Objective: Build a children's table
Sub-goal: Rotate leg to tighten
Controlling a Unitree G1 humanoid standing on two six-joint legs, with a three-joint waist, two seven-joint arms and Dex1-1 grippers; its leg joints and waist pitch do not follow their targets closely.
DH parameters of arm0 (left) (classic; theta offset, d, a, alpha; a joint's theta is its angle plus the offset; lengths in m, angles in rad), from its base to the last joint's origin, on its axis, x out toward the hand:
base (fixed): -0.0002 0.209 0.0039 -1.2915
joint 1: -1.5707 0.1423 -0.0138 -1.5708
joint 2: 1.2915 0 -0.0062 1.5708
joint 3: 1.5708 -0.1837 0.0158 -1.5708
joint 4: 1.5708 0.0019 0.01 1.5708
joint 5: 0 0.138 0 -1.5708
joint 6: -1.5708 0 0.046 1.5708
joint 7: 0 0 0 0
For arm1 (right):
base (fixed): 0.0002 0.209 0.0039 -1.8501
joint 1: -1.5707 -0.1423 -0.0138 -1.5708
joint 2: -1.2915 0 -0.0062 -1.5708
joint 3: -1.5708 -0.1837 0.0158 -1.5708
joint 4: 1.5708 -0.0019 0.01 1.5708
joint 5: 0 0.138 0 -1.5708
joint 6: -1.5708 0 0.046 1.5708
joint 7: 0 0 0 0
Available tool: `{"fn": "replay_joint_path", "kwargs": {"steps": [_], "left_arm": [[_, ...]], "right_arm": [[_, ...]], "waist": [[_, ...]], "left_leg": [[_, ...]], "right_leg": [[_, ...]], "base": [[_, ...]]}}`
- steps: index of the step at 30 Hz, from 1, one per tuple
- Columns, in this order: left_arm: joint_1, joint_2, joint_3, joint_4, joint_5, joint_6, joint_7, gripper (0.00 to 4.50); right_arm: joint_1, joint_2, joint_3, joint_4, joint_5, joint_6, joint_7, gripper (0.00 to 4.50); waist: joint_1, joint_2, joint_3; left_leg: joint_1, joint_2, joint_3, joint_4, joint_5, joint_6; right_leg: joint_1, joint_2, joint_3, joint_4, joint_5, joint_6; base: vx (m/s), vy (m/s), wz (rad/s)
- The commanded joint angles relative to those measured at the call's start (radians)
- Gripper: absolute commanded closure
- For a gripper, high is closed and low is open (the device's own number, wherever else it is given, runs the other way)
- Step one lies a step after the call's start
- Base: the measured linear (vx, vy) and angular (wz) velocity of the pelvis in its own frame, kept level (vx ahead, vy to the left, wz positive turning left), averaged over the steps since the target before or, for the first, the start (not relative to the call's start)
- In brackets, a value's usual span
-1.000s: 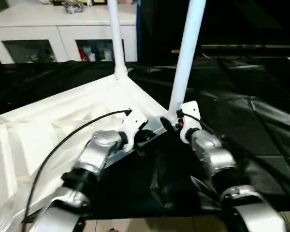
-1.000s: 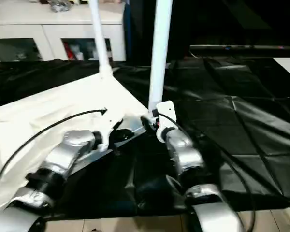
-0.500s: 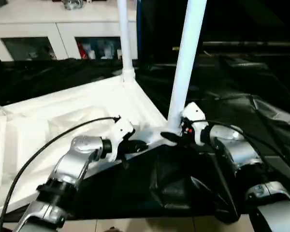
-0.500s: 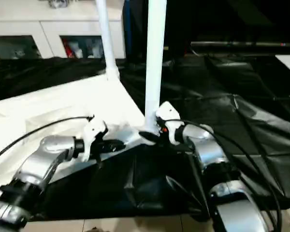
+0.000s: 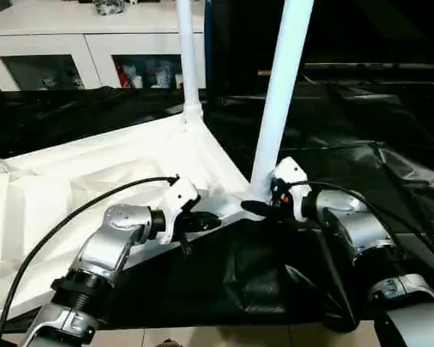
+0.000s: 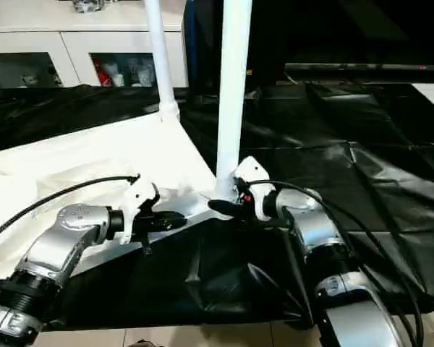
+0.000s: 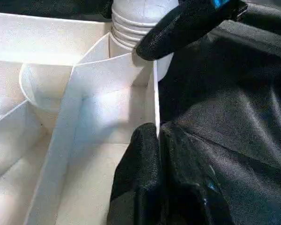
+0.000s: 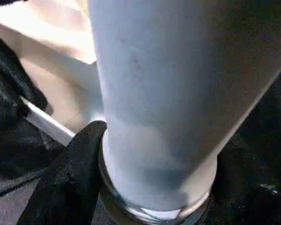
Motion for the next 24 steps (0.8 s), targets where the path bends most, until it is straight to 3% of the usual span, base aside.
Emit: {"fn": "replay_joint_path", "kwargs": {"steps": [1,3,5,7,8,10,11,13,17,18,20,24], "left_arm": [[0.001,-0.015,-0.018,-0.032,-0.025,0.010,-0.013,4.50],[-0.019,-0.036,-0.019,0.012,0.007,0.011,0.046,4.50],[-0.052,-0.070,-0.020,0.076,0.045,0.006,0.127,4.50],[-0.078,-0.098,-0.019,0.121,0.063,-0.003,0.180,4.50],[-0.097,-0.119,-0.017,0.150,0.074,-0.006,0.219,4.50],[-0.120,-0.147,-0.016,0.185,0.086,-0.011,0.266,4.50],[-0.142,-0.173,-0.018,0.216,0.096,-0.016,0.303,4.50],[-0.169,-0.206,-0.025,0.247,0.104,-0.031,0.328,4.50],[-0.174,-0.216,-0.033,0.247,0.097,-0.049,0.294,4.50],[-0.174,-0.216,-0.033,0.247,0.097,-0.049,0.294,4.50],[-0.164,-0.203,-0.032,0.237,0.087,-0.062,0.263,4.50],[-0.137,-0.166,-0.027,0.215,0.071,-0.090,0.200,4.50]], "right_arm": [[0.003,0.026,-0.032,0.004,0.036,0.023,-0.066,1.75],[-0.001,0.071,-0.076,0.052,0.033,0.025,-0.221,1.76],[-0.003,0.122,-0.122,0.095,0.032,0.032,-0.393,1.76],[-0.002,0.151,-0.132,0.116,0.019,0.031,-0.489,1.76],[-0.002,0.172,-0.138,0.128,0.010,0.030,-0.550,1.76],[-0.001,0.204,-0.146,0.140,0.000,0.029,-0.616,1.76],[-0.002,0.237,-0.148,0.147,-0.007,0.021,-0.666,1.76],[-0.006,0.288,-0.139,0.152,-0.008,0.004,-0.682,1.76],[-0.007,0.304,-0.129,0.131,0.002,-0.044,-0.645,1.76],[-0.007,0.304,-0.129,0.131,0.002,-0.044,-0.645,1.20],[-0.011,0.285,-0.134,0.123,0.014,-0.059,-0.609,1.20],[-0.015,0.234,-0.156,0.082,0.044,-0.073,-0.514,0.75]], "waist": [[0.003,-0.014,-0.066],[-0.002,-0.014,-0.065],[-0.006,-0.006,-0.062],[-0.009,-0.009,-0.059],[-0.011,-0.003,-0.057],[-0.012,-0.005,-0.059],[-0.013,0.000,-0.054],[-0.007,-0.001,-0.054],[-0.005,-0.002,-0.053],[-0.004,-0.003,-0.054],[-0.004,-0.004,-0.055],[-0.002,-0.006,-0.058]], "left_leg": [[0.013,0.057,-0.018,-0.062,-0.117,0.086],[0.016,0.056,-0.018,-0.064,-0.133,0.073],[0.022,0.055,-0.020,-0.069,-0.167,0.040],[0.025,0.057,-0.020,-0.074,-0.208,0.018],[0.028,0.056,-0.022,-0.078,-0.235,0.000],[0.030,0.056,-0.024,-0.080,-0.259,-0.011],[0.034,0.054,-0.023,-0.082,-0.300,-0.018],[0.040,0.055,-0.027,-0.085,-0.333,-0.030],[0.038,0.057,-0.031,-0.091,-0.362,-0.032],[0.037,0.057,-0.031,-0.092,-0.355,-0.030],[0.033,0.057,-0.030,-0.092,-0.336,-0.025],[0.026,0.056,-0.027,-0.088,-0.282,0.000]], "right_leg": [[0.055,-0.080,0.049,-0.064,-0.112,-0.236],[0.053,-0.080,0.050,-0.069,-0.139,-0.232],[0.048,-0.081,0.052,-0.078,-0.201,-0.216],[0.048,-0.080,0.051,-0.083,-0.235,-0.204],[0.046,-0.080,0.052,-0.089,-0.265,-0.191],[0.046,-0.081,0.052,-0.089,-0.284,-0.182],[0.038,-0.082,0.054,-0.099,-0.325,-0.168],[0.039,-0.084,0.053,-0.103,-0.361,-0.154],[0.043,-0.089,0.055,-0.106,-0.389,-0.133],[0.044,-0.089,0.055,-0.105,-0.378,-0.134],[0.045,-0.088,0.056,-0.102,-0.346,-0.140],[0.054,-0.089,0.056,-0.094,-0.278,-0.160]], "base": [[0.000,0.000,0.00],[0.000,0.000,0.00],[0.000,0.000,0.00],[0.000,0.000,0.00],[0.000,0.000,0.00],[0.000,0.000,0.00],[0.000,0.000,0.00],[0.000,0.000,0.00],[0.000,0.000,0.00],[0.000,0.000,0.00],[0.000,0.000,0.00],[0.000,0.000,0.00]]}}
